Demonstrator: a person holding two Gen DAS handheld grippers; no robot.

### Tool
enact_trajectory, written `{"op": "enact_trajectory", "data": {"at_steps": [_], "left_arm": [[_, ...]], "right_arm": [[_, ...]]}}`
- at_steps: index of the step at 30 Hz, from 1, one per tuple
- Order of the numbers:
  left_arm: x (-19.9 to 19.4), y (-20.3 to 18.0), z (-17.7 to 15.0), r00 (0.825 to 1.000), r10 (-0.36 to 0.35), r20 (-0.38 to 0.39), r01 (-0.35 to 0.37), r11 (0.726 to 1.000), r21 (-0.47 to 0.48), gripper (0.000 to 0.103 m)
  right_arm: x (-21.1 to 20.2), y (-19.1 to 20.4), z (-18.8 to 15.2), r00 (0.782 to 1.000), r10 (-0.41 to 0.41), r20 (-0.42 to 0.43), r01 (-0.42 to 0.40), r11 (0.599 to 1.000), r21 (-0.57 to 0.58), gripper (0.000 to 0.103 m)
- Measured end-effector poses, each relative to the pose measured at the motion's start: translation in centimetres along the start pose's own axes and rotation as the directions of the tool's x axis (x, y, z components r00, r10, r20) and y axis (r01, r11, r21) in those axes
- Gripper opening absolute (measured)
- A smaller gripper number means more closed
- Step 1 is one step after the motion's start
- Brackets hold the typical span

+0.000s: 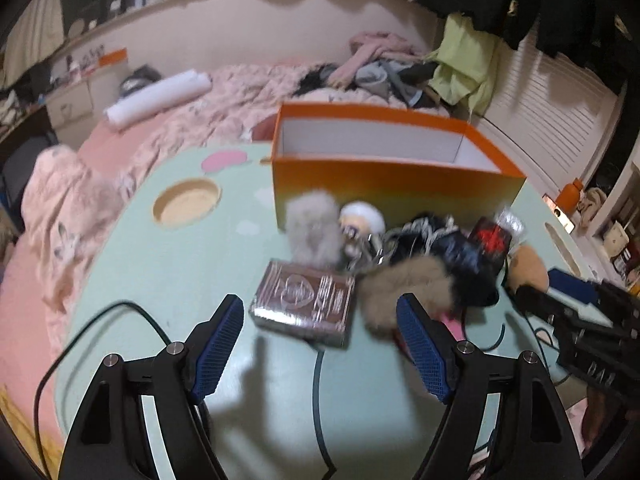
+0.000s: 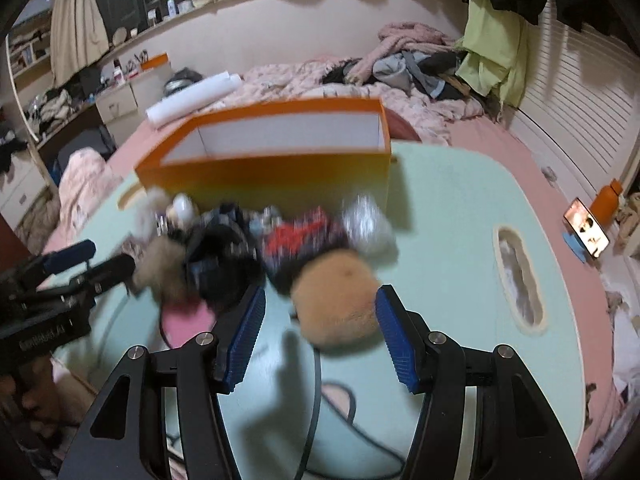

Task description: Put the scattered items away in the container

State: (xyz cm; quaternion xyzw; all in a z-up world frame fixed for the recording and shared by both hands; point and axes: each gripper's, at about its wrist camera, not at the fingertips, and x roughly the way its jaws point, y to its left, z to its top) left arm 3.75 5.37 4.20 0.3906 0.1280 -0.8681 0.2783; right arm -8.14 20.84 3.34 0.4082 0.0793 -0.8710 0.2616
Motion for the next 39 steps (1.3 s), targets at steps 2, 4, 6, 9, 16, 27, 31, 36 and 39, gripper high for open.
{"op": "enact_trajectory", "data": {"at_steps": [2, 4, 6, 9, 16, 27, 31, 36, 39], "left_arm": [[0.4, 0.3, -0.3, 1.000, 0.000, -0.024, 0.000, 1.000, -0.009, 0.078], [0.5, 0.2, -0.5, 0.999, 0.002, -0.034, -0.002, 1.000, -0.007, 0.078], [0.8, 0.1, -0.7, 0.999, 0.005, -0.046, -0.005, 1.000, 0.005, 0.078], [1.8, -0.1, -1.1, 0.996, -0.002, -0.092, 0.003, 1.000, 0.015, 0.079], [2.8, -1.1, -1.4, 0.993, 0.013, -0.120, -0.003, 0.996, 0.089, 0.103], [2.9, -0.9, -1.4, 0.995, -0.003, -0.103, 0.013, 0.996, 0.092, 0.103], [3.0, -0.8, -1.4, 0.995, -0.006, -0.098, 0.015, 0.996, 0.092, 0.103], [3.1, -0.7, -1.3, 0.995, -0.008, -0.096, 0.017, 0.996, 0.092, 0.103], [3.1, -0.7, -1.2, 0.996, -0.011, -0.094, 0.020, 0.995, 0.093, 0.103]], "right_arm": [[-0.1, 0.5, -0.7, 1.000, 0.024, -0.005, -0.024, 1.000, -0.003, 0.058], [0.2, 0.8, -1.0, 0.997, 0.070, -0.025, -0.070, 0.998, 0.001, 0.058], [0.3, 1.2, -1.3, 0.997, 0.068, -0.026, -0.068, 0.998, -0.001, 0.058], [0.6, 1.5, -1.6, 0.999, 0.048, -0.020, -0.048, 0.999, -0.020, 0.058], [0.7, 1.7, -2.2, 1.000, -0.008, -0.007, 0.008, 1.000, -0.018, 0.069], [1.8, 2.4, -2.5, 0.998, -0.056, -0.018, 0.054, 0.995, -0.085, 0.103], [1.7, 2.5, -2.4, 0.999, -0.052, -0.014, 0.051, 0.994, -0.094, 0.103], [1.8, 2.5, -2.3, 0.999, -0.044, -0.010, 0.043, 0.994, -0.102, 0.103], [1.9, 2.7, -2.3, 1.000, -0.018, -0.007, 0.017, 0.992, -0.126, 0.103]]}}
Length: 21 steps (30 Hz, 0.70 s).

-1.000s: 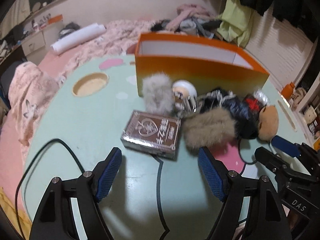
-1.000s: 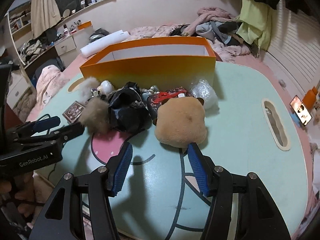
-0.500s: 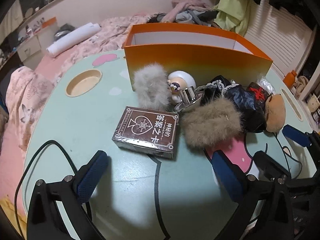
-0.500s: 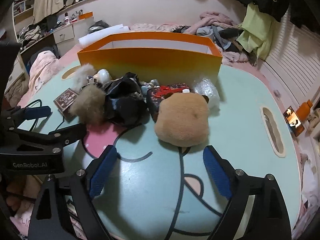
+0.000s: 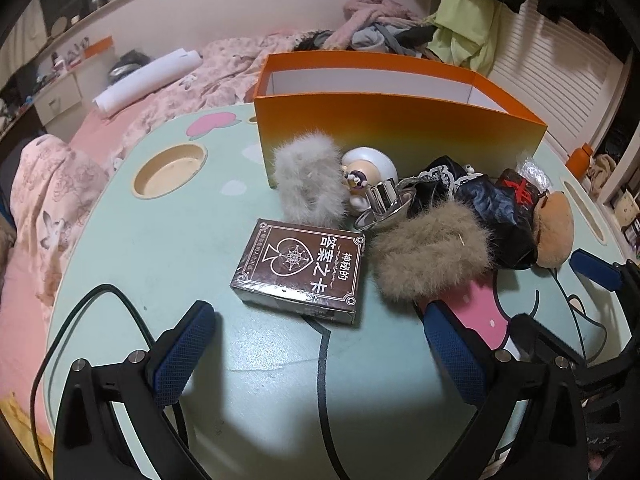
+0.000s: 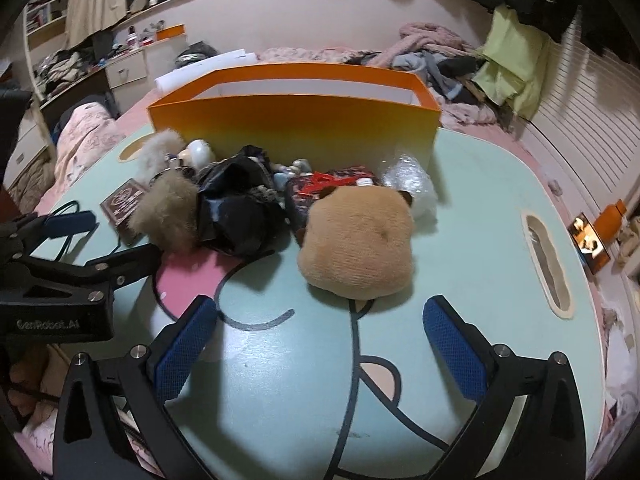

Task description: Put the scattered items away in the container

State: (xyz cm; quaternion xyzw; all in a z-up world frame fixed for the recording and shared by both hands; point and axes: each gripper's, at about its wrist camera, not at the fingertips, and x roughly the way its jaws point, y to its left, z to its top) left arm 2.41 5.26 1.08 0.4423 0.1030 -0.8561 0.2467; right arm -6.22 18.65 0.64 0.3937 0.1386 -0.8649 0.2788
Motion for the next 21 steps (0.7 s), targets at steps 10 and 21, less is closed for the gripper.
{"op": "enact_trajectory", "data": {"at_steps": [10, 21], "left_arm": [[-0.02, -0.01, -0.01, 1.000, -0.004, 0.000, 0.004, 1.000, 0.004, 0.103], [0.07, 0.04, 0.09, 1.000, -0.012, -0.006, 0.012, 1.000, 0.010, 0.103]], "right_arm": [[-0.05, 0.68, -0.61, 0.999, 0.034, 0.042, -0.032, 0.999, -0.038, 0.103], [-0.03, 0.80, -0.63, 0.998, 0.039, 0.042, -0.037, 0.998, -0.043, 0.103]]}}
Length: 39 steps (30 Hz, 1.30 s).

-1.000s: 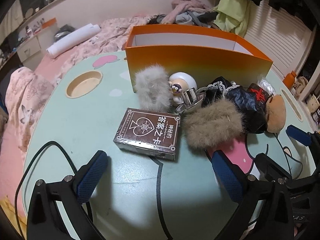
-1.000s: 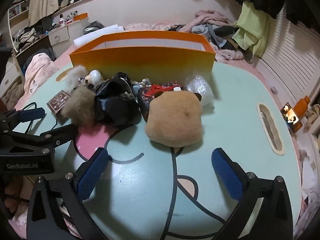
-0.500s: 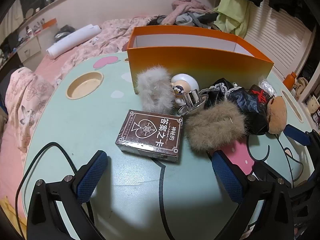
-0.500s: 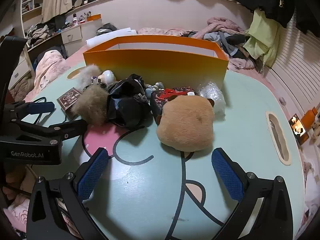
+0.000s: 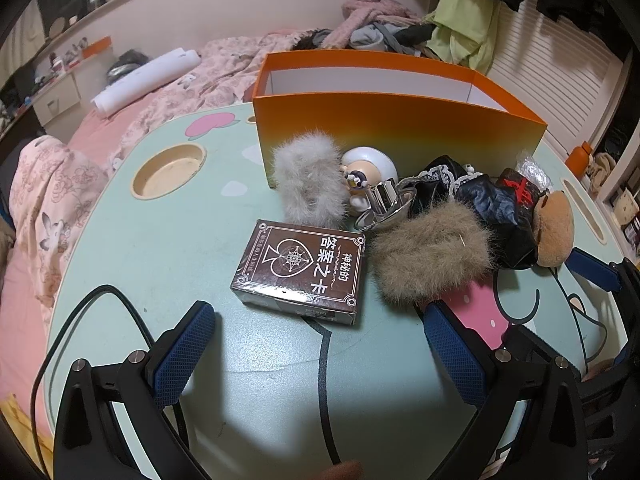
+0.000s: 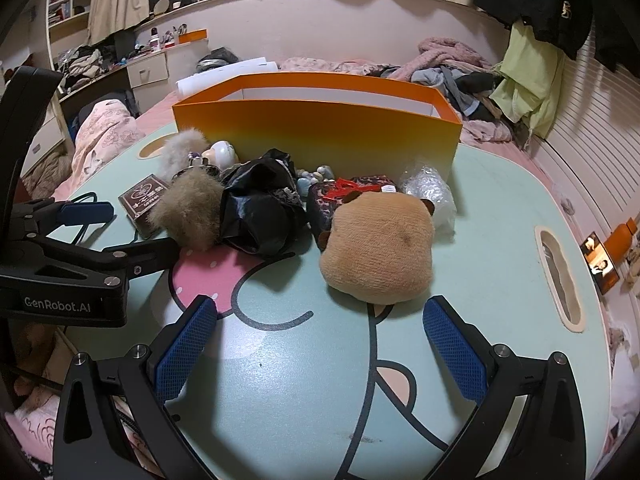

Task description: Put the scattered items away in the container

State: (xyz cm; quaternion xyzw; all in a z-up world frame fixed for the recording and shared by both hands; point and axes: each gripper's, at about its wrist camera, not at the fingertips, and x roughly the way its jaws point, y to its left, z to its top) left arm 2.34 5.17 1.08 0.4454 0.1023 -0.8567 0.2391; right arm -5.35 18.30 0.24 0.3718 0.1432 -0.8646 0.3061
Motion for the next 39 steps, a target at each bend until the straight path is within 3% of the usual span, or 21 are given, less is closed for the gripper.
{"op": "enact_trajectory", "data": {"at_steps": [39], "left_arm": [[-0.15, -0.14, 0.14, 1.000, -0.015, 0.010, 0.014, 1.000, 0.004, 0.103]], "right_arm": [[-0.37, 0.88, -0.30, 1.000, 0.028, -0.013, -0.029, 0.999, -0.032, 0.103]]}}
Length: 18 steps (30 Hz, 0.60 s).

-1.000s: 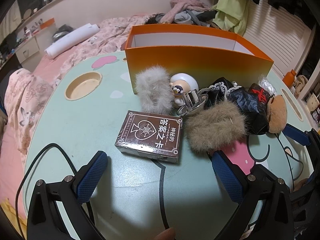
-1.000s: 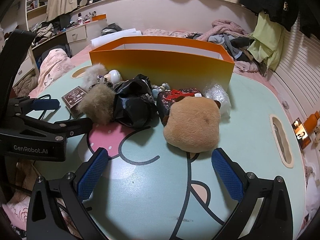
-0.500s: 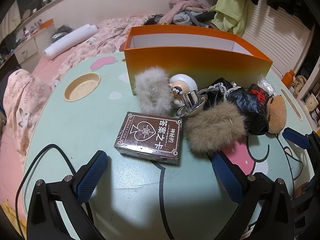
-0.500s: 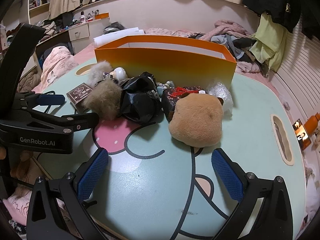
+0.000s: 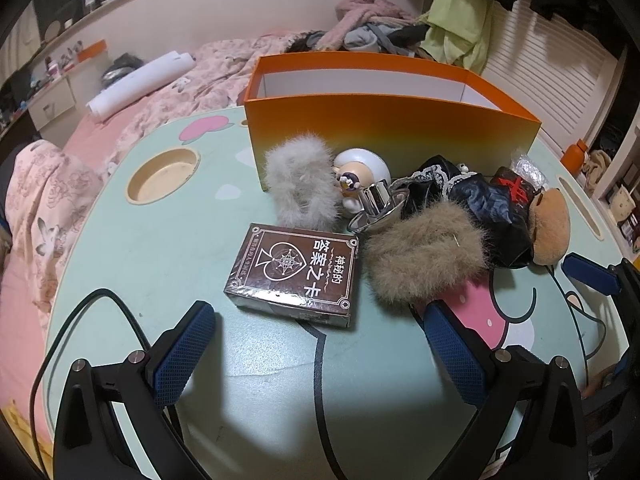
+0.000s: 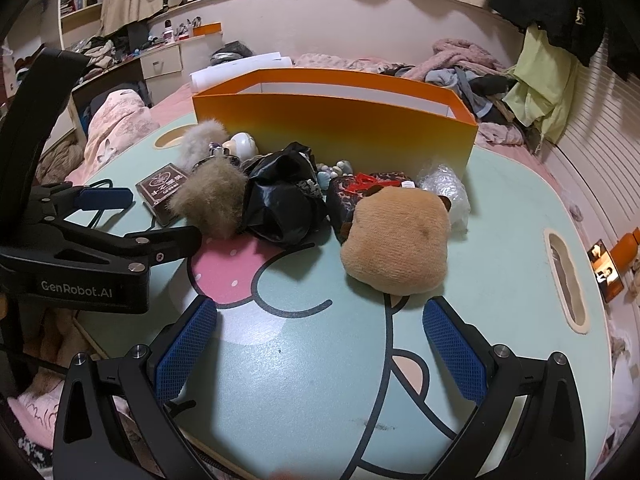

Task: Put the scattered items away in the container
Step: 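Reach the left gripper to the brown card box and grasp it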

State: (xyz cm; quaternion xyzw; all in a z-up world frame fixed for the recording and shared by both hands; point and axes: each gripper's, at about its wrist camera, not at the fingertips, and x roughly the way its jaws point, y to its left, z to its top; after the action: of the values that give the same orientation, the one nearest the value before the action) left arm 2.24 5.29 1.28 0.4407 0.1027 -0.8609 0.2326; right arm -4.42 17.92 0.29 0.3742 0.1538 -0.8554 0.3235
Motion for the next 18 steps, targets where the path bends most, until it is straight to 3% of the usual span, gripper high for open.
{"op": "enact_trajectory", "data": {"at_steps": [15, 17, 18], "left_arm": [[-0.2, -0.1, 0.0, 1.000, 0.002, 0.014, -0.002, 1.000, -0.021, 0.103], [-0.7, 0.3, 0.0, 0.999, -0.026, 0.035, 0.027, 0.999, -0.046, 0.097], [-1.0, 0.7, -0.1, 0.998, -0.041, 0.051, 0.045, 0.997, -0.062, 0.088]], "right_arm": [[-0.1, -0.1, 0.0, 1.000, -0.003, 0.002, 0.003, 1.000, 0.005, 0.103], [-0.3, -0.3, -0.1, 1.000, -0.012, 0.011, 0.012, 1.000, 0.013, 0.098], [-0.4, -0.3, 0.0, 1.000, -0.015, 0.017, 0.015, 1.000, 0.015, 0.095]]}}
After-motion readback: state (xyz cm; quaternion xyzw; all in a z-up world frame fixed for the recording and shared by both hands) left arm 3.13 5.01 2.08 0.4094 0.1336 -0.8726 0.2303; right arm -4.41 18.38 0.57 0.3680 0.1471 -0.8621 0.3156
